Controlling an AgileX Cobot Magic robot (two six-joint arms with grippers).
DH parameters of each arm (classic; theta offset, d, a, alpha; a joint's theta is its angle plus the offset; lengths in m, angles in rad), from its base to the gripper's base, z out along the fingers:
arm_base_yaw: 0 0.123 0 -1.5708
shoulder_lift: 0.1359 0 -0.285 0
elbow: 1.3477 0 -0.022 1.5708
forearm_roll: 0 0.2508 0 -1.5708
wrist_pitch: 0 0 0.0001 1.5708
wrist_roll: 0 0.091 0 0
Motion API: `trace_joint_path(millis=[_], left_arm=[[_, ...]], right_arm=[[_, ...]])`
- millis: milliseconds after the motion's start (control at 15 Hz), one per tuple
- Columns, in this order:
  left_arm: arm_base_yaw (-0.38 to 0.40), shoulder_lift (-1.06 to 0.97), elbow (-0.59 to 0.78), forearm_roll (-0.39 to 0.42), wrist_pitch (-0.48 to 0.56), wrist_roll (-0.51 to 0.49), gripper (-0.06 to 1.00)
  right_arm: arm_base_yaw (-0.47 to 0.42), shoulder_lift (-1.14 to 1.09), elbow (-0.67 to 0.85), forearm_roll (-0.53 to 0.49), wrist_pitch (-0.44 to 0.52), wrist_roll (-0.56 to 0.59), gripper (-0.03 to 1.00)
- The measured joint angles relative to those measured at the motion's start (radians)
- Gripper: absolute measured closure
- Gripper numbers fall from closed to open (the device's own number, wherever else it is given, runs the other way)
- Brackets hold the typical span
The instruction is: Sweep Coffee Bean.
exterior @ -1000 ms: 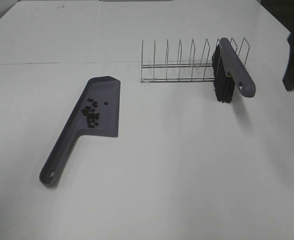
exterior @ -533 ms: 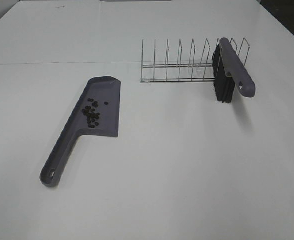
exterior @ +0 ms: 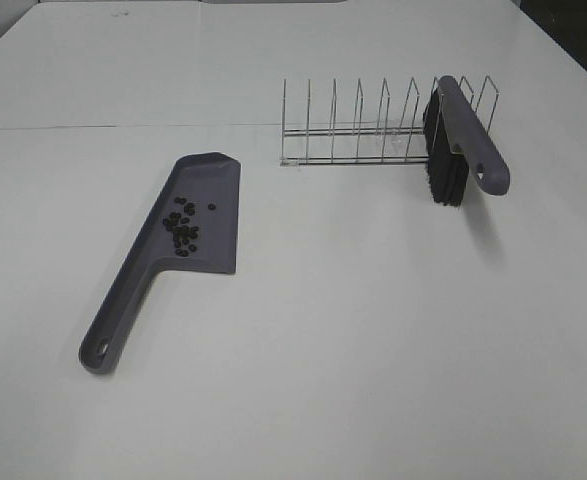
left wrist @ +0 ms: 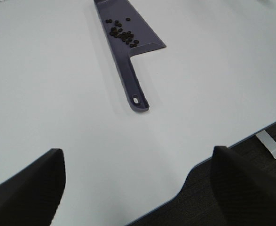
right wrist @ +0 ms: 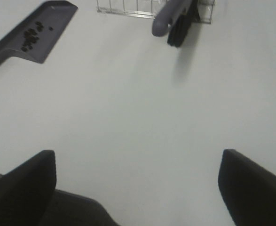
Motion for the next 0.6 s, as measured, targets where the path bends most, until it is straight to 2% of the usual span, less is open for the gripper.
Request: trace_joint_path(millis=[200, 600], left_arm=[[0.0, 0.0, 0.003, -0.007, -0.011, 0.01, 0.18], [0.0, 0.0, 0.003, -0.01, -0.011, 0.015, 0.18]], right_arm=[[0.0, -0.083, 0.0, 0.037, -0.003, -0.043, 0.17], [0.0, -0.088, 0.0, 0.037, -0.005, -0.043, 0.17]])
